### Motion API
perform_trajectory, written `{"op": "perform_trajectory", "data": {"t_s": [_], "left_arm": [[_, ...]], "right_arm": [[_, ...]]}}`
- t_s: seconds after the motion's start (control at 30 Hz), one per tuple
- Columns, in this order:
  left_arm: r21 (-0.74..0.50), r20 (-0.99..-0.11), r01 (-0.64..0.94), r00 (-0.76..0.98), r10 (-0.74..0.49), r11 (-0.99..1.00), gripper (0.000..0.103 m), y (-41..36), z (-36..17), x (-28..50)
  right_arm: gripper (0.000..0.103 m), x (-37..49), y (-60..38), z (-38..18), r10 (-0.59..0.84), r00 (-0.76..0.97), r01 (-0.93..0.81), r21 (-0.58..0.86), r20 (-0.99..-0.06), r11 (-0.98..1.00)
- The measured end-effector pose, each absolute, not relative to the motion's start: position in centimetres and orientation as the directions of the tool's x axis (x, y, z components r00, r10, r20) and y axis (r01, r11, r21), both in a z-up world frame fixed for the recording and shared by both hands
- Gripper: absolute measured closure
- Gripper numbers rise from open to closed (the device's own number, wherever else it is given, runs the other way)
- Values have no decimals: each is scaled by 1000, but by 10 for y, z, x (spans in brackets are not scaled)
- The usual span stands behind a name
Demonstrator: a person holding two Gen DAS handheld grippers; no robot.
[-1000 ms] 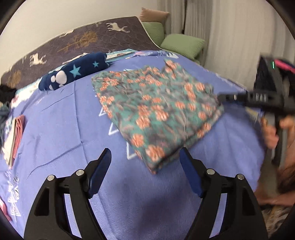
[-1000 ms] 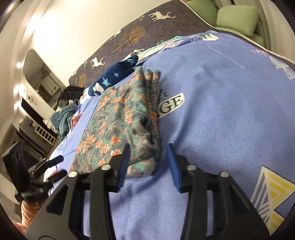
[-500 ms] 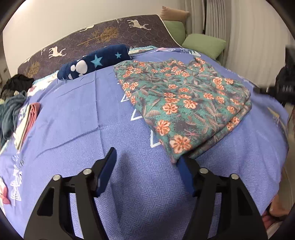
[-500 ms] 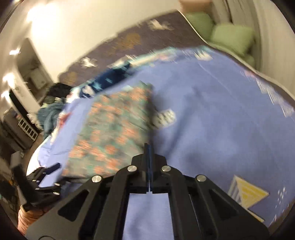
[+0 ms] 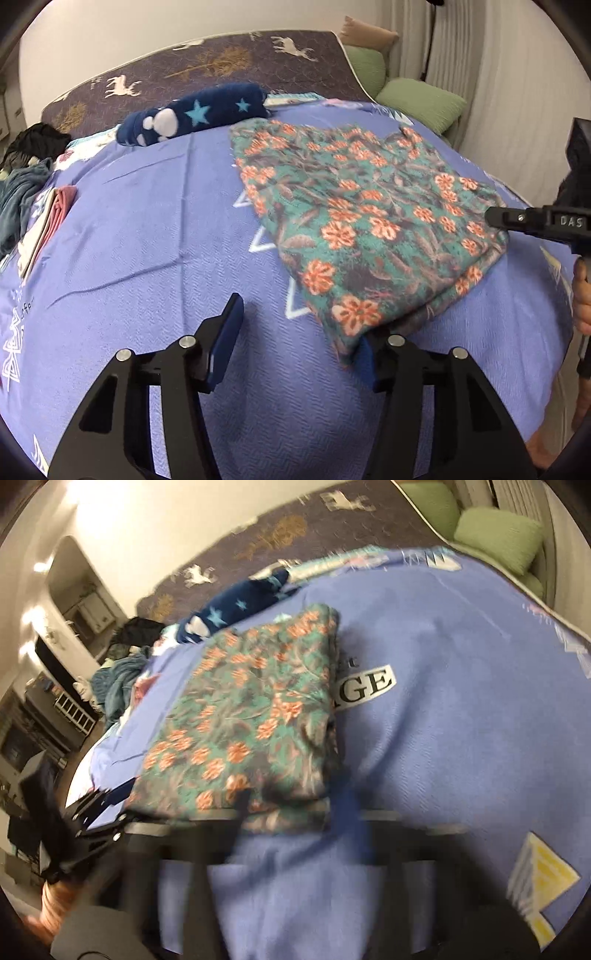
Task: Fold small clothes
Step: 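Open both grippers and press the folded shirt flat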
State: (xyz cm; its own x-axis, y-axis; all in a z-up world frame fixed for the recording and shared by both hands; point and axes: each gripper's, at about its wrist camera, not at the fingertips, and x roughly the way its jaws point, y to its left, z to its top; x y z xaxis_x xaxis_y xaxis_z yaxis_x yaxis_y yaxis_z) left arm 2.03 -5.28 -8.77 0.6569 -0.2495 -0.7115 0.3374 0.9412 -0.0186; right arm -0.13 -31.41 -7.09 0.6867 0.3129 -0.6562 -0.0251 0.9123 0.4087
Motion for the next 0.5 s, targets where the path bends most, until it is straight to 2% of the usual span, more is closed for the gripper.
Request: {"op": "perform_trajectory", "data": {"t_s": [0.03,0.1,0.13,0.33,0.4,0.5], "left_arm": [[-40,-704,340,657,-268,940,72,-49,-85,18],[-63,-699,336,657,-282,940,84,-41,-81,14],[-63,-696,329,662,-278,942,87,-37,-81,12],[-102,-714,335,631,-304,937,87,-31,-92,10],[-110,-710,339,631,-313,934,87,-29,-92,9],[-130,-712,336,623,-324,933,86,-27,-91,11]], "right_arm": [[95,-7,-313,-63,315,711,-41,409,-629,911],[96,-23,-309,-44,339,739,-95,408,-583,908],[96,-29,-307,-39,353,731,-113,407,-584,906],[99,-27,-328,-75,248,674,29,360,-696,933],[98,-31,-342,-85,300,663,48,438,-686,898],[96,-40,-345,-80,326,684,11,456,-653,890]]}}
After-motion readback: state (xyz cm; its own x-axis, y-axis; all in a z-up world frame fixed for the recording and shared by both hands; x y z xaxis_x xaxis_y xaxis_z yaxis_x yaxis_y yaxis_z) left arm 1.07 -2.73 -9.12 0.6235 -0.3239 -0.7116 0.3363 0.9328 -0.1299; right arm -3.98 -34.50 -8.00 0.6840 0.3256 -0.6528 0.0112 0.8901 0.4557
